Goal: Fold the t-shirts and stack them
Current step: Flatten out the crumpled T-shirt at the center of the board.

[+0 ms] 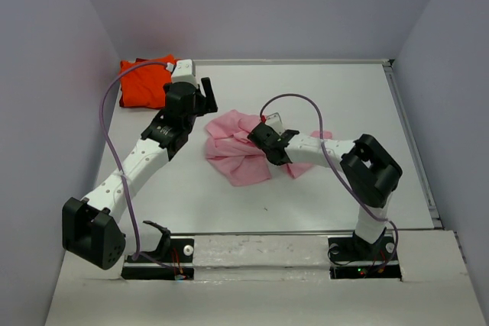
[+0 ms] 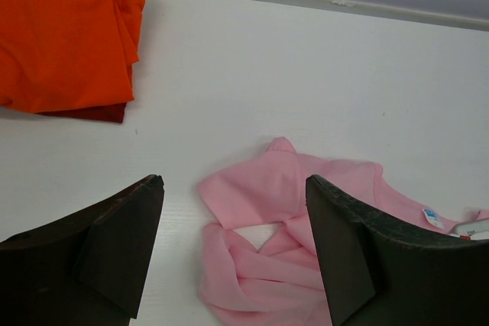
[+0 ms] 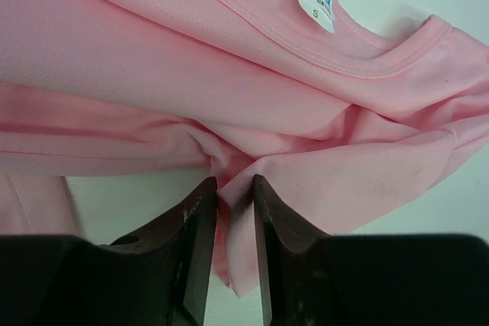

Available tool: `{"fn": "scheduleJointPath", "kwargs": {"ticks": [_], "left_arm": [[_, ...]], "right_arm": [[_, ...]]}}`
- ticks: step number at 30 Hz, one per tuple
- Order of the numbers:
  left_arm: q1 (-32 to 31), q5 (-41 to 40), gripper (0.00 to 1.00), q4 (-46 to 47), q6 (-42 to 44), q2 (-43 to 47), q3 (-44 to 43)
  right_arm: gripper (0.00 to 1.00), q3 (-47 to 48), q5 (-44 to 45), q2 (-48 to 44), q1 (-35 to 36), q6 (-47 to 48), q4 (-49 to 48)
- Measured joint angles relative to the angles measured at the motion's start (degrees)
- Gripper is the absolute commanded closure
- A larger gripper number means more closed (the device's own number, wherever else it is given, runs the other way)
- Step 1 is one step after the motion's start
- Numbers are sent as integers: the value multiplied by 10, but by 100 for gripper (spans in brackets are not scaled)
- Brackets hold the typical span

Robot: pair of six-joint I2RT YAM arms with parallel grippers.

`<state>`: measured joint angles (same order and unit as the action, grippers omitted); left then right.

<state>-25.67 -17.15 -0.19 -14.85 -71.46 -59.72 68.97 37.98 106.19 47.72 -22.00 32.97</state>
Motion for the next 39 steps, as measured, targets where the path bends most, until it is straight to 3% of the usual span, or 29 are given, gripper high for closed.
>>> {"fn": "scheduleJointPath", "kwargs": {"ticks": [7, 15, 20, 27, 33, 39], "left_arm": [[-2, 0, 16, 0, 0, 0, 0], [-9, 0, 16, 0, -12, 0, 0], [-76, 21, 20, 1, -68, 2, 4], [-118, 79, 22, 42, -210, 51, 154], [-214, 63, 22, 32, -263, 35, 205], [-304, 42, 22, 61, -291, -64, 203]], "right_arm": [[100, -2, 5, -1, 0, 0, 0], [100, -14, 13, -40, 0, 2, 7], [100, -15, 30, -92, 0, 7, 13], [100, -15, 47, -143, 0, 21, 14], [100, -15, 51, -147, -2, 32, 13], [100, -22, 51, -160, -4, 38, 10]]}}
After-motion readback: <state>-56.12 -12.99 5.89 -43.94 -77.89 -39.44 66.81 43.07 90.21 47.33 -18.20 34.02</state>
